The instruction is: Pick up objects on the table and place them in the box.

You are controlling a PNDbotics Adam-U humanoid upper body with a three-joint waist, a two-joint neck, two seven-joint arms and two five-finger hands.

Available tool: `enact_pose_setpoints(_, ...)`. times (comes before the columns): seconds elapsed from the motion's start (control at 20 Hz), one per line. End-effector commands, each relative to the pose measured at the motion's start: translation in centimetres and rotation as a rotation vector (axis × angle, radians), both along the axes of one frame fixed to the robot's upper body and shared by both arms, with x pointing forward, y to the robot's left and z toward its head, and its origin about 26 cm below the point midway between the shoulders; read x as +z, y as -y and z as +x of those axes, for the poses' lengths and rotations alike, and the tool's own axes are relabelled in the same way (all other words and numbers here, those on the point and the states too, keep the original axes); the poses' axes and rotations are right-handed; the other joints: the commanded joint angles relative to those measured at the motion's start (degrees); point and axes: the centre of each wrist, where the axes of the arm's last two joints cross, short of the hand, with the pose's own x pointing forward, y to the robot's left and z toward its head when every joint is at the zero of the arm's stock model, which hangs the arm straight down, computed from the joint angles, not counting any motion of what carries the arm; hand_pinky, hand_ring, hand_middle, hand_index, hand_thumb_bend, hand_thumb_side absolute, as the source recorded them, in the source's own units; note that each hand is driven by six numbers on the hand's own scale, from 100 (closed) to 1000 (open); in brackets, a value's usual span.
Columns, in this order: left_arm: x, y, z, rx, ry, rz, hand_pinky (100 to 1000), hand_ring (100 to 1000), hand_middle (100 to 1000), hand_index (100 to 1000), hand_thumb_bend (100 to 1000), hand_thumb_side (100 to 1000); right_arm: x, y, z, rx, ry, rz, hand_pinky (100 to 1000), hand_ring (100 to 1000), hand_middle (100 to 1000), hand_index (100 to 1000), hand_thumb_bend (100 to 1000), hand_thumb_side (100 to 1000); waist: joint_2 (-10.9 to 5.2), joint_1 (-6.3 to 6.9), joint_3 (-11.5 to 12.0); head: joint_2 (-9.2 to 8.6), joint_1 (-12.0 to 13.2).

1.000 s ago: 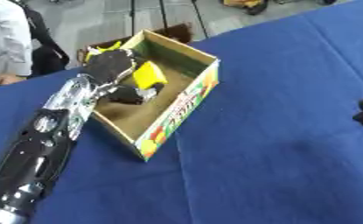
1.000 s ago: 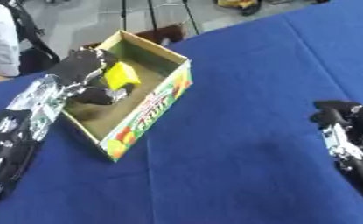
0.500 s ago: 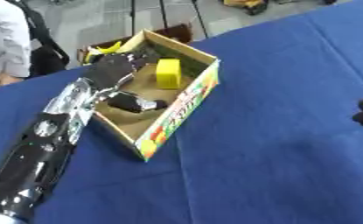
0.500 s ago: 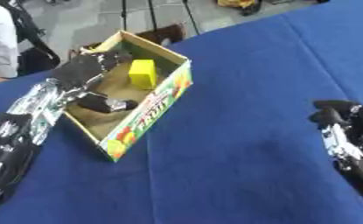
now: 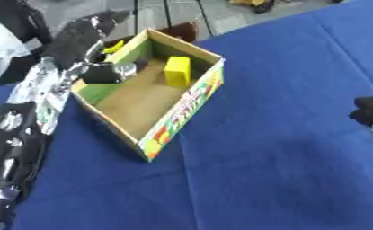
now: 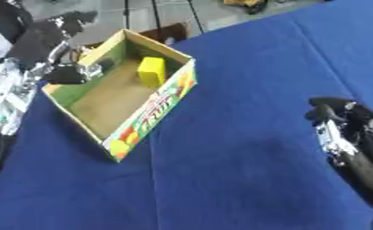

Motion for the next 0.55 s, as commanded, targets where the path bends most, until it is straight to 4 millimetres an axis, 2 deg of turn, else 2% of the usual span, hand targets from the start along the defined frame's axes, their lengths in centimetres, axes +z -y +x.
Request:
enact_pose_setpoints(0.05, 1.6, -2.1, -2.0, 0.009, 0.128, -0.083, 391, 624, 735, 965, 396, 1000, 0.6, 0.2, -0.3, -0.021, 0.035, 0.029, 824, 873, 590, 757, 100, 668, -1.85, -1.3, 1.46, 2.09, -1.06)
enact_pose_setpoints(0.15, 0.2, -1.8, -2.5, -0.015, 0.151, -0.142, 365, 597, 703, 956, 396, 1000, 0.6, 0.2, -0.3, -0.032, 0.04, 0.046, 824, 873, 590, 757, 100, 669, -2.04, -2.18, 2.96, 2.53, -1.63)
enact_pose_setpoints(0.3, -2.1, -0.9, -3.3, -0.05, 0.175, -0.231, 350, 576, 675, 949, 481, 1000, 0.7, 0.2, -0.3, -0.039, 0.045, 0.067, 823, 872, 591, 757, 100, 672, -2.59, -3.42, 4.51, 3.15, -1.94)
enact_pose_setpoints(0.55, -5.5, 0.8, -5.0, -0.117, 0.21, -0.363, 343, 565, 663, 944, 543, 1000, 0.8, 0.1, -0.2, -0.049, 0.06, 0.093, 822, 871, 592, 757, 100, 680, -3.37, -5.25, 6.35, 4.6, -1.89)
